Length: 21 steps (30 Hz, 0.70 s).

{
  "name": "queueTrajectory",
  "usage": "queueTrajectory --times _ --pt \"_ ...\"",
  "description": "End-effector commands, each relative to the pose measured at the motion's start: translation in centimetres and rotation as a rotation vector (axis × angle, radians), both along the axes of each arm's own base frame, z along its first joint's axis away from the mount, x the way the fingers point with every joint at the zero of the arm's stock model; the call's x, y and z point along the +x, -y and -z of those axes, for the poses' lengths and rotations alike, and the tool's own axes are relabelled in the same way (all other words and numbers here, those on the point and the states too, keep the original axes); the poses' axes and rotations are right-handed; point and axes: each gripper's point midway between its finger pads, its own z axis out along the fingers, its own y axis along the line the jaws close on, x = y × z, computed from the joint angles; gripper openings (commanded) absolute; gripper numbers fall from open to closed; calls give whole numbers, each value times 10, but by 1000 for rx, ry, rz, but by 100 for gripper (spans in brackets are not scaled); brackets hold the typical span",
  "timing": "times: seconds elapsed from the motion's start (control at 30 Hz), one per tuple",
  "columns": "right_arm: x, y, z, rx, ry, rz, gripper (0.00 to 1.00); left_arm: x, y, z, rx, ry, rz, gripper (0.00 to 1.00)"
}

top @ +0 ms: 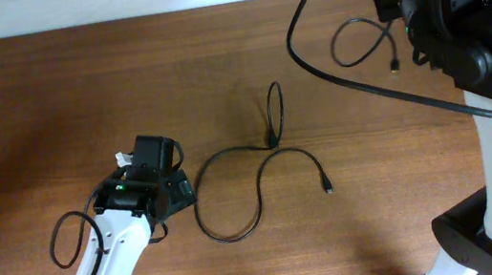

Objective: Untangle cables

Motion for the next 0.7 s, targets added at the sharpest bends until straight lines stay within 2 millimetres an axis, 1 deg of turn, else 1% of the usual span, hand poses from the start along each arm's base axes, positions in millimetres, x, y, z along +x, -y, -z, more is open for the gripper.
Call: queueTrajectory --times 0.0,0.03,0.13,0.2,0.27,0.33,0.37,0.4,0.47,0.53,0.6,0.67 --pt "-4 17 -3 -44 5 77 4 0 -2 0 8 -4 10 99" --pt "-4 22 -1 -30 4 97 4 0 -2 0 8 -4 10 99" --pt "-2 47 0 72 34 212 4 0 -2 0 8 -4 10 99" --pt "-8 72 9 154 31 328 4 0 -2 0 8 -4 10 99" --pt "-12 87 14 188 23 389 4 0 -2 0 8 -4 10 99" --pt "-12 95 25 209 -23 390 4 0 -2 0 8 -4 10 99" --pt "-11 95 29 230 -41 378 4 0 -2 0 8 -4 10 99" --pt "-9 93 31 256 -53 359 4 0 -2 0 8 -4 10 99" --pt "-8 98 33 276 -51 376 4 0 -2 0 8 -4 10 99" --pt "-4 108 38 272 -60 403 4 0 -2 0 8 -4 10 99" --pt "7 125 54 261 -97 457 4 0 -1 0 8 -4 11 99" --pt "26 150 78 252 -140 524 4 0 -2 0 8 -4 10 99"
